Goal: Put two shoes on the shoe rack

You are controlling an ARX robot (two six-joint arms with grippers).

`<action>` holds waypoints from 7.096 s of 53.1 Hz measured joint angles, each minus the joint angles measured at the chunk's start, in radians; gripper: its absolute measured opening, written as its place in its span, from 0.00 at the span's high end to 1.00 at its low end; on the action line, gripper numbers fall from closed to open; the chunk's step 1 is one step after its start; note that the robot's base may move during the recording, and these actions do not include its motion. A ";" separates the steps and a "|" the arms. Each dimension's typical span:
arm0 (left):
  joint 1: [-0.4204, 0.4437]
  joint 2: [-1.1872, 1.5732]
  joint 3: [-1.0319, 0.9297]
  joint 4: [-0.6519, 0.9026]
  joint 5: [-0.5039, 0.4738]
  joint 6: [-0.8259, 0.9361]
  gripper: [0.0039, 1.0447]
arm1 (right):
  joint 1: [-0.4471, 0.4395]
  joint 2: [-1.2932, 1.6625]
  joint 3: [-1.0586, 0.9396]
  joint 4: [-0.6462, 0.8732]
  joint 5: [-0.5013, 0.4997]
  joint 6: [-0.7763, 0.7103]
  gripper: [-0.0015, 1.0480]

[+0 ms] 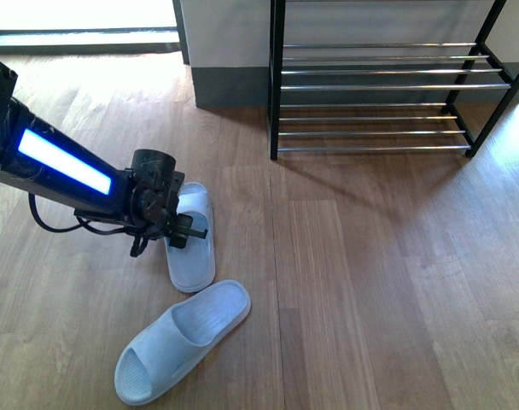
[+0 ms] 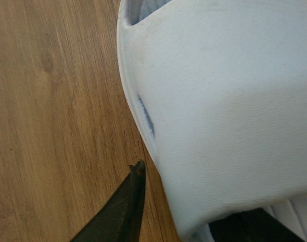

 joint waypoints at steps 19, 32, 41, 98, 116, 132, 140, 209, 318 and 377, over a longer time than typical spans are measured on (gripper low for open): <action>0.026 -0.169 -0.278 0.150 -0.002 -0.019 0.98 | 0.000 0.000 0.000 0.000 0.000 0.000 0.09; 0.059 -0.740 -0.830 0.387 -0.040 -0.158 0.98 | 0.000 0.000 0.000 0.000 0.000 0.000 0.09; 0.077 -1.056 -1.139 0.477 -0.107 -0.193 0.98 | 0.000 0.000 0.000 0.000 0.000 0.000 0.09; 0.072 -2.217 -2.149 0.805 -0.453 -0.064 0.98 | 0.000 0.000 0.000 0.000 0.003 0.000 0.09; 0.072 -2.216 -2.149 0.805 -0.455 -0.062 0.98 | 0.000 0.000 0.000 0.000 0.003 0.000 0.09; 0.074 -2.216 -2.149 0.805 -0.463 -0.062 0.98 | 0.000 0.000 0.000 0.000 -0.004 0.000 0.09; 0.073 -2.216 -2.150 0.805 -0.461 -0.061 0.98 | -0.058 0.073 0.002 0.030 -0.199 -0.174 0.09; 0.073 -2.216 -2.149 0.805 -0.459 -0.061 0.98 | 0.319 2.643 0.869 0.483 -0.552 -0.701 0.09; 0.073 -2.216 -2.150 0.805 -0.459 -0.061 0.98 | 0.067 1.879 0.558 0.660 -0.357 -0.638 0.98; 0.074 -2.216 -2.150 0.805 -0.463 -0.061 0.98 | 0.142 0.260 0.197 0.074 -0.025 -0.320 0.98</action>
